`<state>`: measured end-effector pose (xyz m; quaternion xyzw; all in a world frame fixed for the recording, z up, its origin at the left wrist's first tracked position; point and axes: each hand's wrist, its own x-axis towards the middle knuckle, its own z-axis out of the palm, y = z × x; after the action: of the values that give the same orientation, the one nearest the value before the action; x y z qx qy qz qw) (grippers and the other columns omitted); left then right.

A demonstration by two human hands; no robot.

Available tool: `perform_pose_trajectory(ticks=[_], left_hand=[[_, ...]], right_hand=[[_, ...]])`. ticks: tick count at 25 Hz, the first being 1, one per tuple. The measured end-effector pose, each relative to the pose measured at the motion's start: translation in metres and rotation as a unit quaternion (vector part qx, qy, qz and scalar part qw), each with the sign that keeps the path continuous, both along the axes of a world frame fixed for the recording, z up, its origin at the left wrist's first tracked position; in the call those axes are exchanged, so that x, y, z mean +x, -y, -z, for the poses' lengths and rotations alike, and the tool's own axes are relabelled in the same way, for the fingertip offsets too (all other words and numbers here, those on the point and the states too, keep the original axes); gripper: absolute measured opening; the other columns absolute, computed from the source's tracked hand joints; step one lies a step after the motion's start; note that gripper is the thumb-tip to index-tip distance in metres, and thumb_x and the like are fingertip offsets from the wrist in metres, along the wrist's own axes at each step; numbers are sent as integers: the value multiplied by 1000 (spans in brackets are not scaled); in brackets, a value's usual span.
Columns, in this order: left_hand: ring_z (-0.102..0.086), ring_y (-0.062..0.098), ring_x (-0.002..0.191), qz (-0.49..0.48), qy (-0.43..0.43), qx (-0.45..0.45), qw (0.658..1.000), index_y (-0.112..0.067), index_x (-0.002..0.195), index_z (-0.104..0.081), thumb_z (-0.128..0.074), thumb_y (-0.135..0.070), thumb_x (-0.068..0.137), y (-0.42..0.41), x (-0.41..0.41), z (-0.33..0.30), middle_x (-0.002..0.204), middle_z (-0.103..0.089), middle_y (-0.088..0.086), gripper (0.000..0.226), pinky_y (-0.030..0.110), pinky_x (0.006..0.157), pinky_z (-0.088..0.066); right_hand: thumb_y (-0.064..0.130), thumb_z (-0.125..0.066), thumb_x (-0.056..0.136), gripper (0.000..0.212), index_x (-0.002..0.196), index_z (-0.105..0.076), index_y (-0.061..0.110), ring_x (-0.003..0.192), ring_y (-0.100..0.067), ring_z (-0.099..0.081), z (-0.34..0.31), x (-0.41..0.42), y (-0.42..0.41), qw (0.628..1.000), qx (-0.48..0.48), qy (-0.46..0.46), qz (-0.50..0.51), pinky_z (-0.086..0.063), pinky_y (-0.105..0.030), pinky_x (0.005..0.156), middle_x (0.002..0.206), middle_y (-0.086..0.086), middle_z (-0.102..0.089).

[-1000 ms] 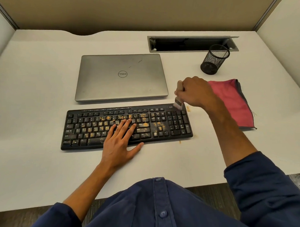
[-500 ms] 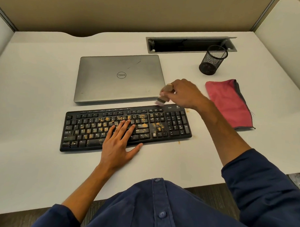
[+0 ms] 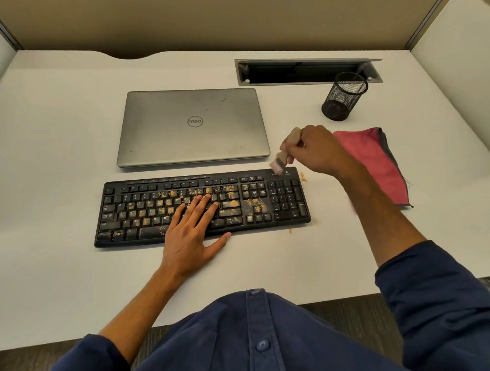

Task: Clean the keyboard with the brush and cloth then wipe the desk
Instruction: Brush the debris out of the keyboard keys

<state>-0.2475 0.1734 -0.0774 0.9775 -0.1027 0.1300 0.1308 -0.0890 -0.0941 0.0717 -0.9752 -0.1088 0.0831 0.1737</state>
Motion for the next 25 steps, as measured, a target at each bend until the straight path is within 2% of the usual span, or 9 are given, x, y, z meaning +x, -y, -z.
perform_pose_trajectory(ticks=[2,6,9,12,15,18,20,23,25], left_hand=[[-34,21,146,-1,2,2,1000,-17,145,-50,-43,-66,92,0,0,-1,155,-42,6,73,47,120,-26],[-33,21,146,-3,4,2,1000,-17,145,-50,-44,-66,92,0,0,0,155,-42,6,72,47,120,-26],[-34,21,146,0,3,3,1000,-16,145,-50,-43,-66,92,0,1,0,155,-42,6,73,48,119,-26],[-34,21,146,-1,2,0,1000,-16,145,-50,-43,-66,92,0,0,-1,155,-43,6,73,48,120,-26],[-33,21,146,-1,-2,-4,1000,-17,145,-49,-43,-66,92,0,0,-1,155,-42,6,72,46,121,-23],[-33,21,147,0,-6,-3,1000,-17,146,-49,-43,-66,92,0,0,-1,156,-41,6,73,44,122,-20],[-33,21,146,-1,-6,-3,1000,-17,146,-49,-43,-66,92,0,-1,-1,156,-40,6,73,43,122,-19],[-32,20,147,1,-11,0,1000,-17,147,-48,-43,-66,92,0,-1,-2,157,-39,5,73,43,122,-18],[-31,20,147,0,-14,0,1000,-18,147,-48,-42,-67,92,0,-1,-2,157,-39,5,74,42,122,-17]], right_hand=[[30,-56,92,26,93,-76,14,78,-24,-64,6,-3,3,998,49,-31,14,-47,-38,67,85,-5,-72],[32,-54,91,29,85,-73,11,75,-28,-62,10,1,21,996,-47,43,62,-41,-34,60,77,-6,-68],[38,-47,90,36,85,-72,13,78,-28,-64,11,-4,20,997,-25,47,61,-48,-36,65,79,-6,-70],[35,-42,99,39,86,-72,15,73,-26,-62,13,-20,7,994,-61,78,45,-35,-28,56,73,-2,-65],[38,-45,101,35,95,-75,21,66,-18,-63,17,-43,-12,997,36,66,-19,-35,-20,54,74,-1,-71],[40,-52,100,29,103,-76,24,68,-10,-61,22,-57,-28,990,118,35,-69,-39,-21,61,80,4,-73],[43,-55,98,28,106,-76,28,72,-10,-62,22,-61,-35,987,132,0,-94,-43,-23,64,84,4,-74],[43,-51,99,30,99,-76,26,70,-14,-61,19,-59,-37,994,48,-13,-94,-39,-23,58,80,3,-72],[41,-49,99,34,80,-68,20,63,-17,-56,14,-54,-32,998,-22,-1,-52,-32,-24,52,67,3,-62]])
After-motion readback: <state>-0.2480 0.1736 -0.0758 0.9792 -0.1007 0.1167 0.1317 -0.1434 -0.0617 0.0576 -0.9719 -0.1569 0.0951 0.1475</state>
